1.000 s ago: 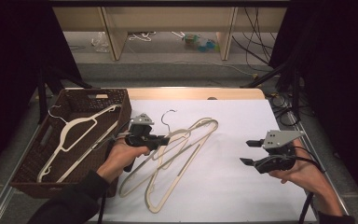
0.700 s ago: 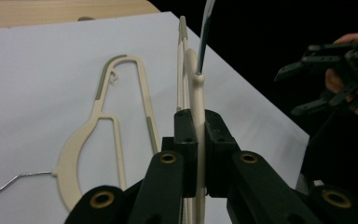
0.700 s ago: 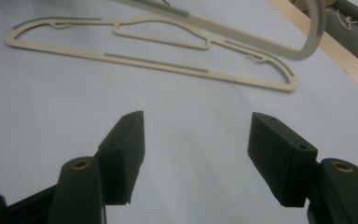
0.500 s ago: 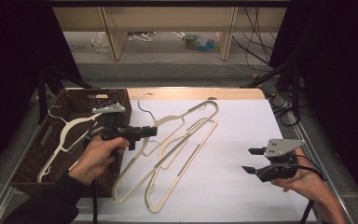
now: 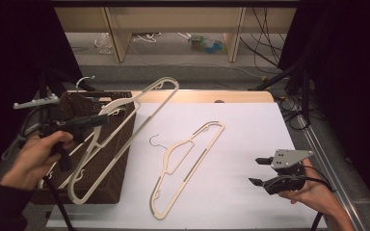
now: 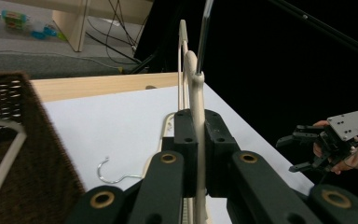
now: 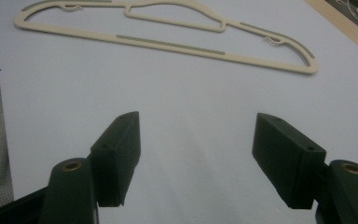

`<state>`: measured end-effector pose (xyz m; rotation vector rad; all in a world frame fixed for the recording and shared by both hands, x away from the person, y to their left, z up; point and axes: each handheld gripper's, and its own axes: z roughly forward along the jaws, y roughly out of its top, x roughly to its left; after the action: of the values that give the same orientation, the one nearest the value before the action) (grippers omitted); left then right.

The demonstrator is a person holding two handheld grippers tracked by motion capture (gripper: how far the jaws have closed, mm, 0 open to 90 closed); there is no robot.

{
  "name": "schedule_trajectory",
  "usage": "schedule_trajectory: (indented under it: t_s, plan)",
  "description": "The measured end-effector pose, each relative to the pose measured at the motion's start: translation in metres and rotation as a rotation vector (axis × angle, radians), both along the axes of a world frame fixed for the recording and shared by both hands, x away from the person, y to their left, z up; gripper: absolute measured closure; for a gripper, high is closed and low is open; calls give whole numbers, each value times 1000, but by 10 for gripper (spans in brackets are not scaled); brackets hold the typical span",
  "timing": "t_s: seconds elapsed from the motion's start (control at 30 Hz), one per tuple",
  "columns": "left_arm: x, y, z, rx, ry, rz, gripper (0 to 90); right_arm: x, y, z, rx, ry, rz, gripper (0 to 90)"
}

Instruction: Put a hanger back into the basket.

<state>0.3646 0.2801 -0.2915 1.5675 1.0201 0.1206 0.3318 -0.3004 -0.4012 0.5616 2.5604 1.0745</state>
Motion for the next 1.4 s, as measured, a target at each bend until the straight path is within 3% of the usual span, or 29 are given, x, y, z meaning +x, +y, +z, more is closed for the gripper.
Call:
schedule_trajectory:
  t_s: [0.17,0.3,0.43,0.7,0.77,0.93,1.07,1.2,1.4]
  plan:
    - [8,36,-1,-5,9,68,856,-3,3,-2,5,-2,3,300]
    - [13,53,2,1,4,106,856,-5,3,-3,-1,5,8,298]
    - [24,79,6,47,-7,162,856,-5,2,-7,-1,9,7,299]
    - [37,106,3,114,-21,220,857,-6,1,-7,-8,23,2,299]
    - [40,112,0,153,-31,220,856,-5,1,-7,-8,15,5,299]
    - [46,123,-16,180,-20,210,856,-5,2,-8,-6,18,5,299]
    - [49,128,-27,178,-4,204,856,-6,2,-8,-7,18,8,299]
    - [50,129,-39,173,10,162,856,-6,2,-8,-5,19,9,299]
    - [51,130,-47,149,35,137,856,-6,1,-8,-8,20,11,299]
